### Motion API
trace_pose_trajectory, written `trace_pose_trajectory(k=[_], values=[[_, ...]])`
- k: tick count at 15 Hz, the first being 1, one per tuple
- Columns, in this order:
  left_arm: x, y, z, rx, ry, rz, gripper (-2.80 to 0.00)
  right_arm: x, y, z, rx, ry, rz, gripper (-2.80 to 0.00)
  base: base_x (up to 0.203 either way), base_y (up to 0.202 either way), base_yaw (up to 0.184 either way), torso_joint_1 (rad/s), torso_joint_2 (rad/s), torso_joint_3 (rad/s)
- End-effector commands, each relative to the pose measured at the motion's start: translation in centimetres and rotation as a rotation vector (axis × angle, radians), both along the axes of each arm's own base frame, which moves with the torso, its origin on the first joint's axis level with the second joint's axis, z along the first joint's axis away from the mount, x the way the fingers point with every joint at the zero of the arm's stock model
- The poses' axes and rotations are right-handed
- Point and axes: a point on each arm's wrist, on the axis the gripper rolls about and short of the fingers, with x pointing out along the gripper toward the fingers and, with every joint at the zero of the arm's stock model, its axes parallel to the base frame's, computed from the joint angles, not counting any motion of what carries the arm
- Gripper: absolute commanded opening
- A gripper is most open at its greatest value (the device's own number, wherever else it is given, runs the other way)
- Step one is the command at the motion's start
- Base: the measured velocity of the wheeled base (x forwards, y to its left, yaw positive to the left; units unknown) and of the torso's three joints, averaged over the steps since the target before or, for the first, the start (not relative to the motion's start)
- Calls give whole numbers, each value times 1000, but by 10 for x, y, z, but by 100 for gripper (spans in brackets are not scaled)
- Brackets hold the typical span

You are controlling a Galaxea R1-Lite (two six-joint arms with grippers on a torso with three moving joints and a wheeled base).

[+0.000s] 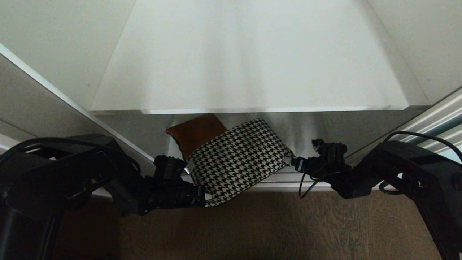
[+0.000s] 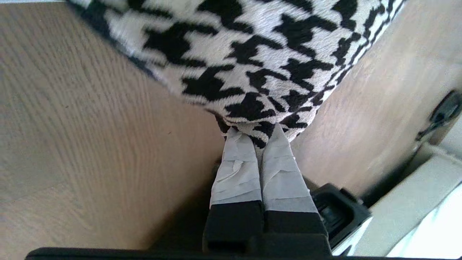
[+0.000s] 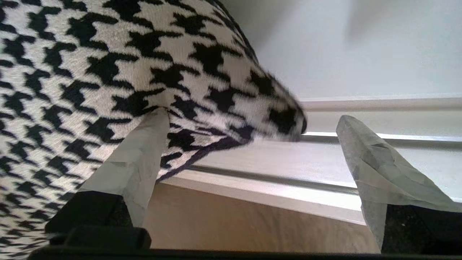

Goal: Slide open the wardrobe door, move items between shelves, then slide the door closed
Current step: Place the pillow on the higher shelf

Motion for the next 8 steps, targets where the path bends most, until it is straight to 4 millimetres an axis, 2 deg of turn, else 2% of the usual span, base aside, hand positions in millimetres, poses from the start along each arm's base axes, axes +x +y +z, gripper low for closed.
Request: trace_pose_trajectory(k=[1,4,8], values=[[-1,0,0,-3,-1,-4,-280,0,1,4,11,-15,4,0,0,0,0,0,0,0],[-2,0,0,1,-1,-8,-280,0,2,3,35,-15,0,0,0,0,0,0,0,0],[-1,0,-1,4,-5,-12,-280,-3,-4,11,81,-49,-19,0,0,0,0,0,0,0]])
